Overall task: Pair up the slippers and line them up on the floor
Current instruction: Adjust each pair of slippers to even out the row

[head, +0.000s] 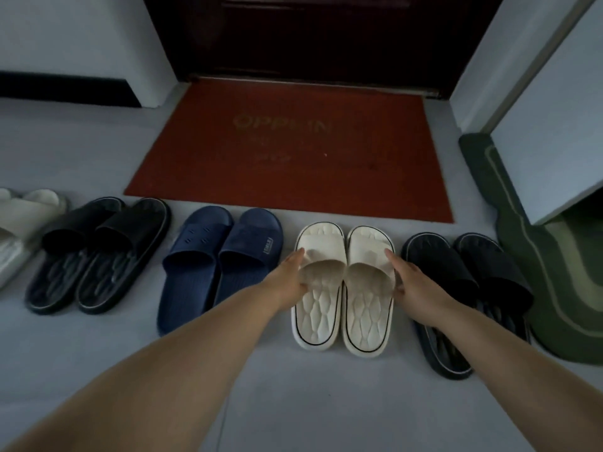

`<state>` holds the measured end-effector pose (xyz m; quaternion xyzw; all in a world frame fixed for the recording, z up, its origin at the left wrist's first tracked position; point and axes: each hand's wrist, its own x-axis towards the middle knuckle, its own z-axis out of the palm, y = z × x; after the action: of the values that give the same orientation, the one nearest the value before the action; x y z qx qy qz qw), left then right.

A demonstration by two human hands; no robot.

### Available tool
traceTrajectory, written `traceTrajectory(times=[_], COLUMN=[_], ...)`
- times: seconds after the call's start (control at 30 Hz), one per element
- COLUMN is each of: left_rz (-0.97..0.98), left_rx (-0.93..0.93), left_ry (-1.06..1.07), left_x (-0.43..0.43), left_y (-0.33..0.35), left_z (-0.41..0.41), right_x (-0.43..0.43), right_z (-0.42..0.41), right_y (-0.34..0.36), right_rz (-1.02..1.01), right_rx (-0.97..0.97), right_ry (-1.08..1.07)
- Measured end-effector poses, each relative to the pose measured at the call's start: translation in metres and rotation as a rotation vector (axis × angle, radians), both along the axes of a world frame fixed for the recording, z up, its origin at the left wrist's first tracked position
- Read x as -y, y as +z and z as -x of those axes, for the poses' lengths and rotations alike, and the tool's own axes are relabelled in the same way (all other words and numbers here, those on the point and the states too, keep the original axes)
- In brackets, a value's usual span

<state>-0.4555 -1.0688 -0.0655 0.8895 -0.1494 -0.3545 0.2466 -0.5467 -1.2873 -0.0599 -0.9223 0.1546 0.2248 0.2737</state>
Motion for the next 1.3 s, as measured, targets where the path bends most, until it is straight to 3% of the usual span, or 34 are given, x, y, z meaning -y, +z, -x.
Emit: traceTrajectory(times=[0.07, 0.23, 0.33, 0.47, 0.67, 0.8, 1.03, 1.3], left_rz=[0.026, -0.118, -0.098, -0.070, -0.041, 0.030, 0.075, 0.108], left_rx=[0.003, 0.076, 0.109, 0.147, 0.066, 0.056, 0.054, 0.047], left_ry=[-0.074, -0.207, -0.145, -0.008, -0.043, -0.008, -0.026, -0.032], left_x=[-0.019, -0.101, -0.157, -0.229, -0.268, -0.259, -0.238, -0.249], left_y=[0.013, 0.059, 0.080, 0.073, 0.041, 0.026, 0.007, 0.001], left_z=[-0.003, -0.042, -0.069, -0.076, -0.061, -0.073, -0.075, -0.080], right_x=[-0.006, -0.047, -0.098, -0.183, -0.236, -0.240, -0.235, -0.245], right_z=[0.003, -0.007, -0.022, -0.054, -0.101, -0.100, -0.096, -0.091], right_y=[0.016, 0.069, 0.095, 0.088, 0.019, 0.002, -0.011, -0.027], right_rz=[0.020, 0.112, 0.196, 0.155, 0.181, 0.166, 0.036, 0.005], right_rx=[-0.005, -0.038, -0.135, -0.200, -0.067, -0.117, -0.060, -0.025], right_ry=[0.040, 0.181, 0.349, 0.475, 0.189, 0.047, -0.110, -0.134])
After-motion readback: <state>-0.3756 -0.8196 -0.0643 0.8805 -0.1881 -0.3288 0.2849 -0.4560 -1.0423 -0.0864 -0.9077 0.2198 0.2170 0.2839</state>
